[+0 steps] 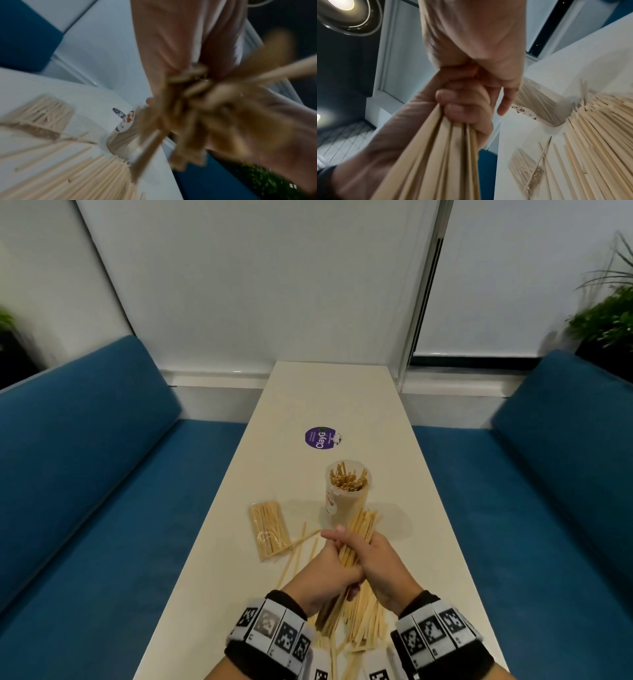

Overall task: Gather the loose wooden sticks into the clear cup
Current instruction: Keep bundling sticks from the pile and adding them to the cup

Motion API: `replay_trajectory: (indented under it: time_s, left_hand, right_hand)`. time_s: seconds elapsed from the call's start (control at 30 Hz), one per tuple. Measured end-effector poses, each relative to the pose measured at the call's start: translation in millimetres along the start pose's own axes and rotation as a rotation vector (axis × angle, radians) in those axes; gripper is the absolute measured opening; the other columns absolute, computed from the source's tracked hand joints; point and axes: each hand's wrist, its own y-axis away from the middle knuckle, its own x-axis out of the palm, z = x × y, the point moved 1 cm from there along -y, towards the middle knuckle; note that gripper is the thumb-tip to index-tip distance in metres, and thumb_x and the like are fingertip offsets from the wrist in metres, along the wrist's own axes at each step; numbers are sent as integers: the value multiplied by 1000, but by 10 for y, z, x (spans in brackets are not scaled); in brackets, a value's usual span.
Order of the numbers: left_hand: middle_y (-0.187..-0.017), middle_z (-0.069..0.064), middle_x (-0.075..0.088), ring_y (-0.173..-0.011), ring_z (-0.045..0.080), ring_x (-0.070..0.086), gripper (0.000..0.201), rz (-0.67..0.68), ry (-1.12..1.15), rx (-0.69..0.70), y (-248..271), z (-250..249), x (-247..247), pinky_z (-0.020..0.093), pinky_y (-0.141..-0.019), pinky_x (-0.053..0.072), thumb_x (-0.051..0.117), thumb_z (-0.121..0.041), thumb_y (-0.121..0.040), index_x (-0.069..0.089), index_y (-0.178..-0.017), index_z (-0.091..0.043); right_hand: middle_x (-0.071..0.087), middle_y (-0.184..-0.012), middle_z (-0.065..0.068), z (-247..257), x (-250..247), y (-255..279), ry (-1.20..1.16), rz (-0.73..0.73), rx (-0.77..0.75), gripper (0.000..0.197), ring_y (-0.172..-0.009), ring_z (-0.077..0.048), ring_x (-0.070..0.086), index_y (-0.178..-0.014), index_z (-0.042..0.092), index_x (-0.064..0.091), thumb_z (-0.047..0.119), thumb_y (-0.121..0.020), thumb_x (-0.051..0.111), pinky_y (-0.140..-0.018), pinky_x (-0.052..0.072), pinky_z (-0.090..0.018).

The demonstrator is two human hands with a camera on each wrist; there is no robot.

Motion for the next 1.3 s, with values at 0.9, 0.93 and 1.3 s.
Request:
replay_trajectory:
  time_s: [0.9, 0.93, 1.3]
  left_hand:
    - [-66, 15, 68, -55, 22, 67, 27, -101, 1012, -178, 75, 102, -69, 26, -50, 54, 42, -21, -96, 58, -91, 0]
    - [-69, 12, 70, -59, 21, 67, 32, -78, 927, -159, 83, 108, -60, 28, -57, 54, 41, -28, -97, 61, -91, -3]
    - [-83, -7, 65, -73, 9, 63, 26, 20, -158, 336, 143, 175, -120, 27, -72, 54, 67, -26, -84, 52, -103, -33]
  right_hand:
    - [53, -51, 0, 259, 216, -42, -223, -147, -370, 25, -45, -14, 52, -78, 8, 57, 27, -72, 73, -54, 49, -29]
    - [50, -45, 0, 286, 210, -50, -230, -173, -363, 31, -40, -13, 48, -73, 6, 56, 33, -71, 70, -50, 47, -27]
    - [53, -49, -4, 259, 151, -14, -287, -164, -290, 26, -46, -19, 57, -77, 5, 59, 30, -79, 66, -59, 54, -32]
